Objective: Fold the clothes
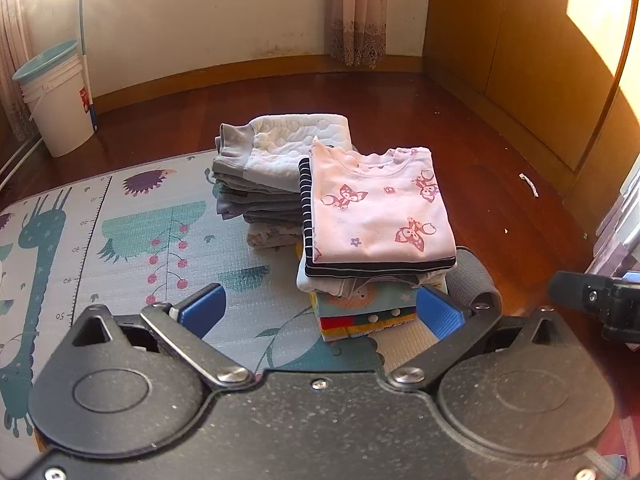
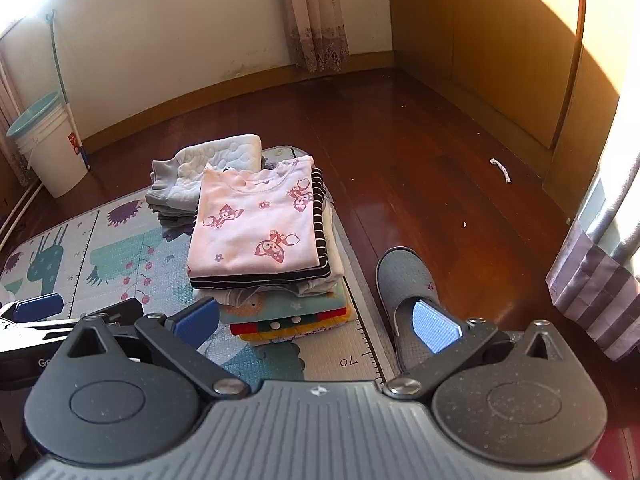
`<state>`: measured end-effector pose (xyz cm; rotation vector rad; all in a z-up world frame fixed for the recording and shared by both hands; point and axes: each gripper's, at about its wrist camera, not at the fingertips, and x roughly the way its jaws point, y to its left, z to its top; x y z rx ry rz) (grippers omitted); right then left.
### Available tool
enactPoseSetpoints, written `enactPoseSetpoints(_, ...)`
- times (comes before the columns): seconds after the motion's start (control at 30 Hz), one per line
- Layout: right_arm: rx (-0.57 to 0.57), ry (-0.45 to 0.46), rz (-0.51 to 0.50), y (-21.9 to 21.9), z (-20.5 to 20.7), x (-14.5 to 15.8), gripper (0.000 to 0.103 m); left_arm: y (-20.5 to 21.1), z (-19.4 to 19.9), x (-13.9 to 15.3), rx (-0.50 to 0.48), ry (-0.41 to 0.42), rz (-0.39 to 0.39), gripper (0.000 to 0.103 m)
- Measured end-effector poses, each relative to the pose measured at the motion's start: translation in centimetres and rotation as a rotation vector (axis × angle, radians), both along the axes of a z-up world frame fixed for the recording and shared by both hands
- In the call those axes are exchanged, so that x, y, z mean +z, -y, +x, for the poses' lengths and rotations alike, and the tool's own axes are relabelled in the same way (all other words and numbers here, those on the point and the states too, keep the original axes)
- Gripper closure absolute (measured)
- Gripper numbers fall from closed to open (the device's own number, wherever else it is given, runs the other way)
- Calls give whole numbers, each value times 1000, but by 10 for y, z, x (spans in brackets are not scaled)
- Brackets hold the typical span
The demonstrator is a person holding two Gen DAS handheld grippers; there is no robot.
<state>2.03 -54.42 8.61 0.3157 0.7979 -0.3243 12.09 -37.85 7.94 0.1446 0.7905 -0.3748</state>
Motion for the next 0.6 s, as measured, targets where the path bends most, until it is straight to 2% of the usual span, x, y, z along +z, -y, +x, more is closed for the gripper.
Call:
enactPoseSetpoints(0.17, 12, -1, 0, -6, -10, 2, 1, 3, -16, 9, -7, 15, -2, 1)
enactPoseSetpoints(0.4, 34, -12, -2, -13, -22, 3, 1, -6, -31, -1, 6, 6, -10, 1)
enactPoseSetpoints(0.6, 52, -9, -5, -20, -29, 8, 1, -13, -41, 3, 9, 23, -31, 1)
